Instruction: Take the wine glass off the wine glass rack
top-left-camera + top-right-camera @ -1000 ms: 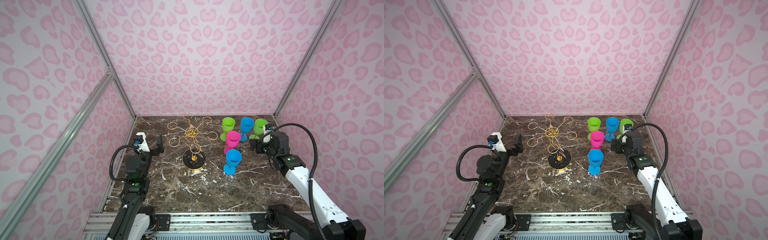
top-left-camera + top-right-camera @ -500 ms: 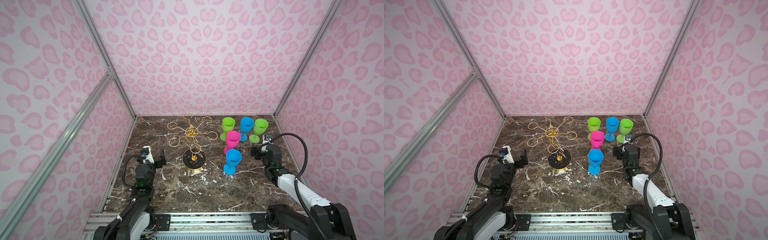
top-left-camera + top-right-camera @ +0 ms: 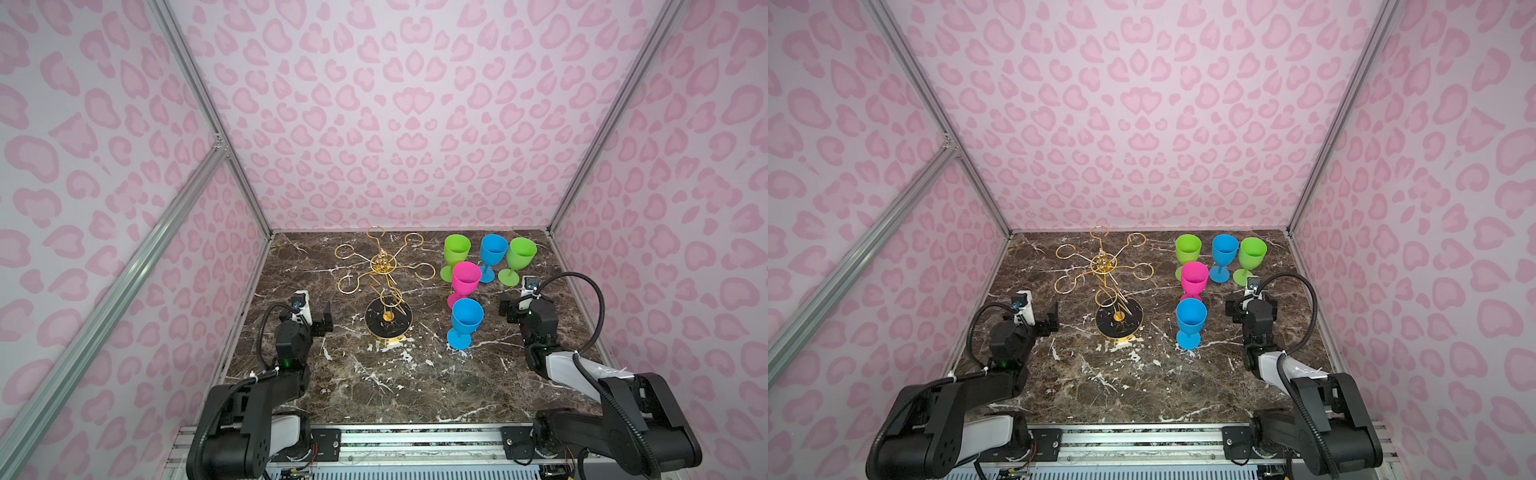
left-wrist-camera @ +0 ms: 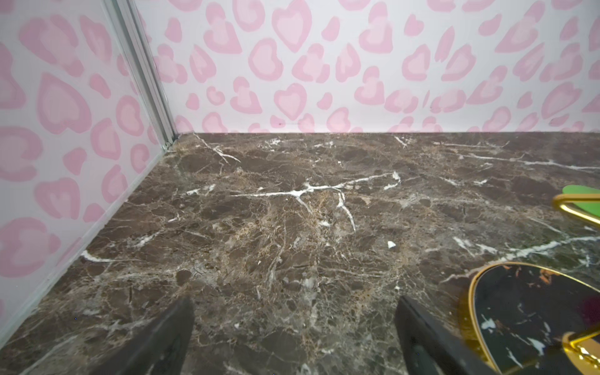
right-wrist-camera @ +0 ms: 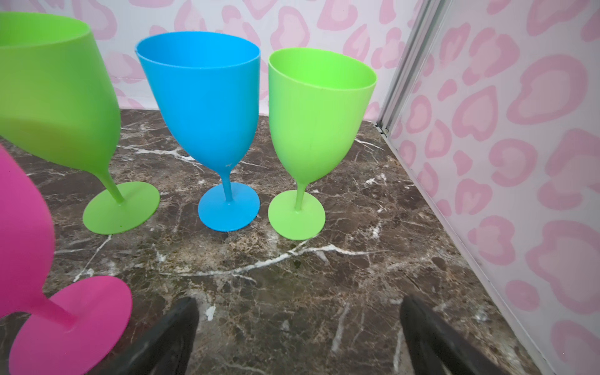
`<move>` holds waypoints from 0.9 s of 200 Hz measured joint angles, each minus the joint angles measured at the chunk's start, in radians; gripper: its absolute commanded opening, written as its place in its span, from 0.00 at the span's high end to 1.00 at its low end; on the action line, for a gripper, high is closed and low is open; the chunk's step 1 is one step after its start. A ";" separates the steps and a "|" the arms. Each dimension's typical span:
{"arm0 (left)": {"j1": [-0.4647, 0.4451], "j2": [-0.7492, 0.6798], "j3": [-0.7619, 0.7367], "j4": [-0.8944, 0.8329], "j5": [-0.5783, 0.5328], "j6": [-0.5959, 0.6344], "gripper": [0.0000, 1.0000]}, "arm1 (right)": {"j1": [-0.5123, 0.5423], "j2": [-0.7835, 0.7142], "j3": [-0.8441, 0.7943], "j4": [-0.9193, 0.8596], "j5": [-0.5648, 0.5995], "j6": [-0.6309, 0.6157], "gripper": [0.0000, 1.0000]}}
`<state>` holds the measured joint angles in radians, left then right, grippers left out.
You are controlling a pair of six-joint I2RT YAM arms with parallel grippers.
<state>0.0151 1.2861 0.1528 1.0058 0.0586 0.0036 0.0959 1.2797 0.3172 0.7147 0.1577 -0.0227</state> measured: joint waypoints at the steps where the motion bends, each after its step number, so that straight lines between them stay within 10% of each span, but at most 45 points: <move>1: 0.001 0.007 0.003 0.002 0.002 0.001 0.03 | 0.000 0.002 0.000 0.004 -0.001 0.000 0.02; 180: 0.004 0.172 0.157 -0.039 -0.046 -0.015 0.03 | -0.070 0.128 -0.039 0.223 -0.132 -0.010 0.02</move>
<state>0.0193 1.4582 0.3096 0.9665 0.0124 -0.0116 0.0257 1.4075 0.2787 0.9379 0.0254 -0.0326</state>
